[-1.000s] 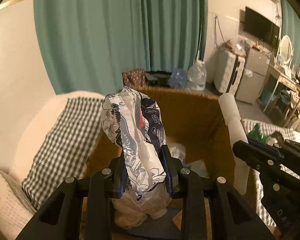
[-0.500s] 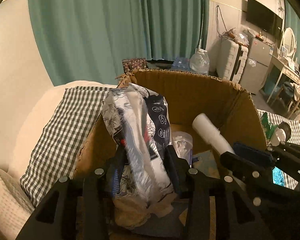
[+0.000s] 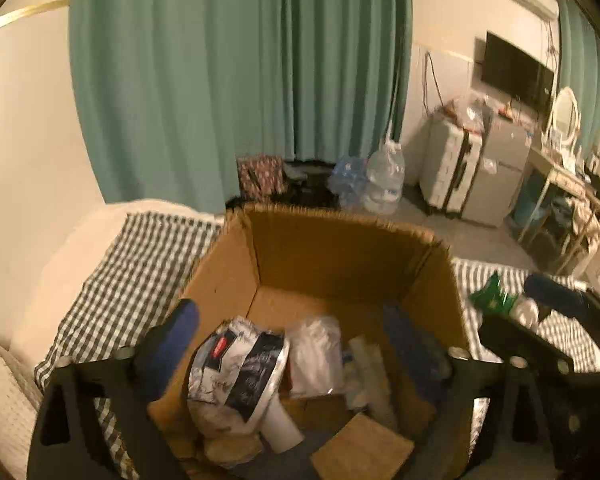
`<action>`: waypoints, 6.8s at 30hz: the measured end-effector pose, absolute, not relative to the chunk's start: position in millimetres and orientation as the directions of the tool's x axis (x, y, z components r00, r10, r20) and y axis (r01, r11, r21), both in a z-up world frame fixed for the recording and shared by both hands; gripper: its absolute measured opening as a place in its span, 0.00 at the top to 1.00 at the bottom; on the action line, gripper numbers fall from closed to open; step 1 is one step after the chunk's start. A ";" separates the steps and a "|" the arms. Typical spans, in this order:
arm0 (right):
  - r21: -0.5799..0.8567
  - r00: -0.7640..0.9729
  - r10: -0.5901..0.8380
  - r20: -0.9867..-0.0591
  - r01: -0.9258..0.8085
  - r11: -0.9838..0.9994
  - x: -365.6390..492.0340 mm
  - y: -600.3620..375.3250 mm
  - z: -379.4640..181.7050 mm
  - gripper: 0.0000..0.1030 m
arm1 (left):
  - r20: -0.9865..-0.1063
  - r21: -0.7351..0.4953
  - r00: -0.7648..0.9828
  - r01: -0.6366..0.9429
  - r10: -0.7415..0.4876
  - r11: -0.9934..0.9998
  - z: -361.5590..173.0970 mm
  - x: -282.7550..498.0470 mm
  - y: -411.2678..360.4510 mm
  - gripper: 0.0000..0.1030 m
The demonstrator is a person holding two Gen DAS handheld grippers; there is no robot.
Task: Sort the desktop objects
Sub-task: 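Release the wipe pack and white tube into the cardboard box, then move both grippers back over the teal blister pack and cream tube, then grasp the teal blister pack with the right gripper while the left grasps the white cream tube, then carry the cream tube and blister pack over the cardboard box with both grippers, then release the cream tube and blister pack into the cardboard box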
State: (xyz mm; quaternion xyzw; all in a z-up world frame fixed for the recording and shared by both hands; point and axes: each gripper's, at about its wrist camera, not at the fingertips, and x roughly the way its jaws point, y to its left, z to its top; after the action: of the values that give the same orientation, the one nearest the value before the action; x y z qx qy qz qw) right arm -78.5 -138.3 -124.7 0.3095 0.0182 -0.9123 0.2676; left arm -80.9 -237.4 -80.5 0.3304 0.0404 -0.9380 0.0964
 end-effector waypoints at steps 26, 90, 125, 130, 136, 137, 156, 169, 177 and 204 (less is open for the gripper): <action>-0.035 -0.853 -0.297 -0.430 0.344 -0.938 -32.1 7.4 -81.6 0.00 | -0.549 0.043 -0.835 0.022 -0.042 -0.999 -54.5 -81.1 -111.7 0.00; 0.061 -0.580 -0.260 -0.772 0.339 -0.939 -37.1 106.5 -274.5 0.92 | -0.746 0.158 -0.664 -0.112 -0.044 -0.981 -215.6 -150.5 27.6 0.00; 0.137 -0.739 -0.269 -0.617 0.237 -0.962 -10.4 165.2 -183.0 0.92 | -0.802 0.055 -0.593 -0.196 0.074 -0.979 -204.8 -108.3 45.9 0.74; 0.139 -0.766 -0.266 -0.585 0.229 -0.964 -4.8 166.6 -164.9 0.92 | -0.764 0.034 -0.637 -0.198 0.102 -0.980 -167.2 -97.6 36.5 0.74; 0.157 -0.800 -0.270 -0.536 0.219 -0.963 1.3 163.1 -141.6 0.92 | -0.710 0.042 -0.696 -0.195 0.108 -0.980 -127.2 -83.2 25.2 0.74; 0.157 -0.805 -0.271 -0.528 0.221 -0.963 1.9 160.6 -137.0 0.92 | -0.701 0.045 -0.706 -0.191 0.105 -0.980 -121.0 -79.9 23.1 0.74; 0.112 -0.831 -0.309 -0.462 0.291 -0.950 0.3 86.9 -98.0 0.92 | -0.581 0.039 -0.808 -0.143 0.093 -0.989 -61.0 -60.6 -29.7 0.89; 0.102 -0.816 -0.365 -0.448 0.358 -0.928 -17.6 23.8 -83.6 0.92 | -0.522 0.087 -0.853 -0.029 -0.020 -0.996 -32.9 -52.0 -82.2 0.89; 0.106 -0.782 -0.432 -0.449 0.434 -0.895 -22.1 -23.3 -79.2 0.92 | -0.523 0.096 -0.848 0.042 -0.086 -0.995 -33.0 -52.9 -135.5 0.89; 0.119 -0.597 -0.523 -0.609 0.583 -0.804 -79.0 -164.5 -158.5 0.92 | -0.660 0.074 -0.723 0.205 -0.202 -0.976 -106.1 -79.6 -241.4 0.87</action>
State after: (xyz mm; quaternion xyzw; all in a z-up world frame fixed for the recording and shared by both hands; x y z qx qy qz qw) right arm -79.0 -164.5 -158.5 0.3251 0.0463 -0.8923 0.3097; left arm -79.6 -241.4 -106.1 0.3555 0.0022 -0.9282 0.1096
